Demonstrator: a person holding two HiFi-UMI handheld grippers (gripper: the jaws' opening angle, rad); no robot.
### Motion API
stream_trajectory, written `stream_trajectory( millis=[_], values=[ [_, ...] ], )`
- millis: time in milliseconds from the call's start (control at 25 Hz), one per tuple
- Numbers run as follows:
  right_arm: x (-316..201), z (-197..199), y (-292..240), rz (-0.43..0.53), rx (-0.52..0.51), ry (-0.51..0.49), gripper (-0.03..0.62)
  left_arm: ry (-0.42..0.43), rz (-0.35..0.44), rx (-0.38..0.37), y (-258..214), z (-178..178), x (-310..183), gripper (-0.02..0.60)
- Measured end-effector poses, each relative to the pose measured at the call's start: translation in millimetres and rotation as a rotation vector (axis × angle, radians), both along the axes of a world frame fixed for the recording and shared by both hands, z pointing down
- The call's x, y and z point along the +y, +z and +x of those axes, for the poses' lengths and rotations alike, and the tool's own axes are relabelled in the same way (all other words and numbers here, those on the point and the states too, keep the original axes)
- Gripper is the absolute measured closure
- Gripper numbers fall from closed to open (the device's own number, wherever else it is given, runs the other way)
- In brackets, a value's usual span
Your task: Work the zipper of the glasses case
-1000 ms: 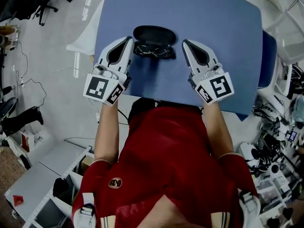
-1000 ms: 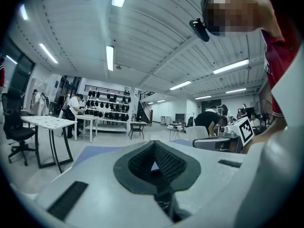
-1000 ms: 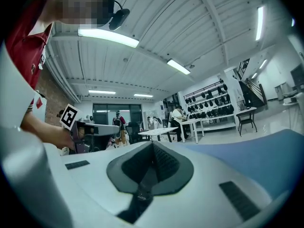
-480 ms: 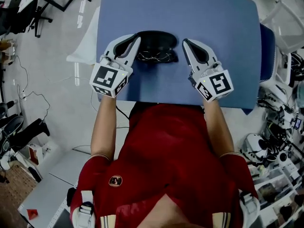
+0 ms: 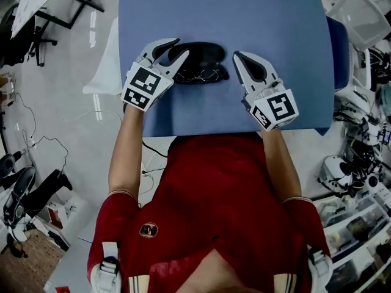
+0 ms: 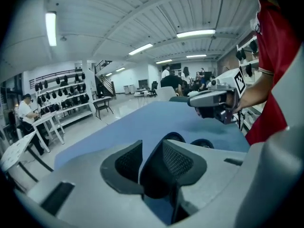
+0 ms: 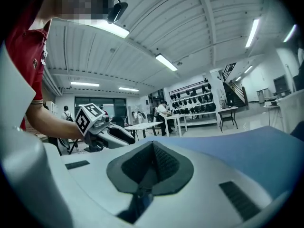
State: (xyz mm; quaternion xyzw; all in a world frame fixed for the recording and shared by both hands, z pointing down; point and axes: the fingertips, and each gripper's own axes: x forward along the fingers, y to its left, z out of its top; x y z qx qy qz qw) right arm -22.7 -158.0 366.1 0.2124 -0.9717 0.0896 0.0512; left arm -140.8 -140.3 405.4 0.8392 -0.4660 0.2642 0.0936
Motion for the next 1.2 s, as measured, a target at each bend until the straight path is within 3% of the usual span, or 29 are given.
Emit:
stream_trajectory(
  millis=[360,560,920,1200],
  values=[
    [-2.6,1.7,7.1,-0.004,0.034,0.038,0.599,0.205,-0.158,-0.161,49.7,6.8,-17.6,0.448],
    [-3.0,3.3,10.3,-0.01,0.043,0.051,0.599,0.302,-0.22,-0.198,69.5,15.3,-22.3,0.448],
    [-1.9,6.1,23.3,-0.035,0.08,0.058,0.599,0.32,-0.217,-0.204,72.4,21.3,-25.6,0.484],
    [22.2,7.2,45.5,-0.028,0.173,-0.024,0.599,0.301,-0.153,-0.219,59.7,25.1,-22.1,0.52]
  ],
)
